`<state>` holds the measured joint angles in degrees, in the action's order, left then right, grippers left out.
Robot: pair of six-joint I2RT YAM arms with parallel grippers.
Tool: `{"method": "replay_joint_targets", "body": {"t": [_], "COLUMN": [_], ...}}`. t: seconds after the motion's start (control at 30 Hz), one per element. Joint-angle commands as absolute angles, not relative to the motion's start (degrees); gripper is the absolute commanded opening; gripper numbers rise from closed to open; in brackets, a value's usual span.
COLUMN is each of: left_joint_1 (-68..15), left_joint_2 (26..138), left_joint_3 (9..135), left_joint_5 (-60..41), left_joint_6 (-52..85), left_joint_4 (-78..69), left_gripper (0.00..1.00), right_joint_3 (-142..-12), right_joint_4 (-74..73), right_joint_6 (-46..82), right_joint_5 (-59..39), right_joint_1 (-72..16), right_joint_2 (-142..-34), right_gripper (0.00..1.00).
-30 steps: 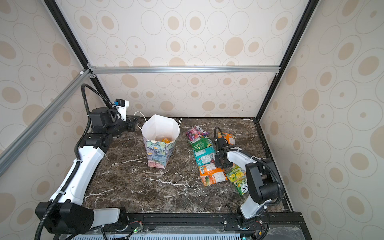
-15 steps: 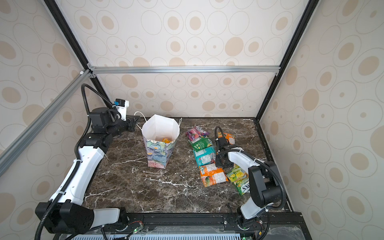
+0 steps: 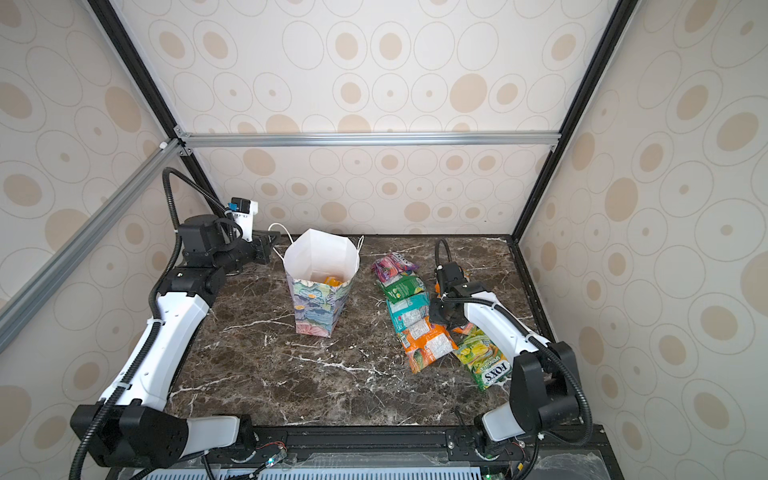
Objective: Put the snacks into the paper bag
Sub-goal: 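Lift the orange FOX'S packet with the right gripper off the pile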
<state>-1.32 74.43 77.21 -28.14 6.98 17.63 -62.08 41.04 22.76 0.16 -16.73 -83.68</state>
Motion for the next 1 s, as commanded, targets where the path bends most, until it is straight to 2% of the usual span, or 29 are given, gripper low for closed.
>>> {"method": "replay_joint_targets", "body": {"t": [0.0,0.4,0.97], "left_joint_1": [-0.94,-0.9,-0.96], "left_joint_2": [72.93,72.82,72.77], "left_joint_3": [77.91,77.96,77.87], "left_joint_5": [-28.46,-29.0,-28.96], "left_joint_6": [5.63,5.89,5.87], "left_joint_4": [15.58,15.43,15.38], "left_gripper": [0.0,0.0,0.0], "right_joint_3": [-64.7,-68.17,-70.45], "right_joint_4": [42.25,42.85,43.49], "right_joint_6": [22.67,23.88,24.24], "right_joint_5": [-3.95,-7.18,-8.34], "right_joint_1": [-16.44,-16.61,-17.5], "right_joint_2": [-81.35,-74.9,-74.53], "right_gripper": [0.0,0.0,0.0]}}
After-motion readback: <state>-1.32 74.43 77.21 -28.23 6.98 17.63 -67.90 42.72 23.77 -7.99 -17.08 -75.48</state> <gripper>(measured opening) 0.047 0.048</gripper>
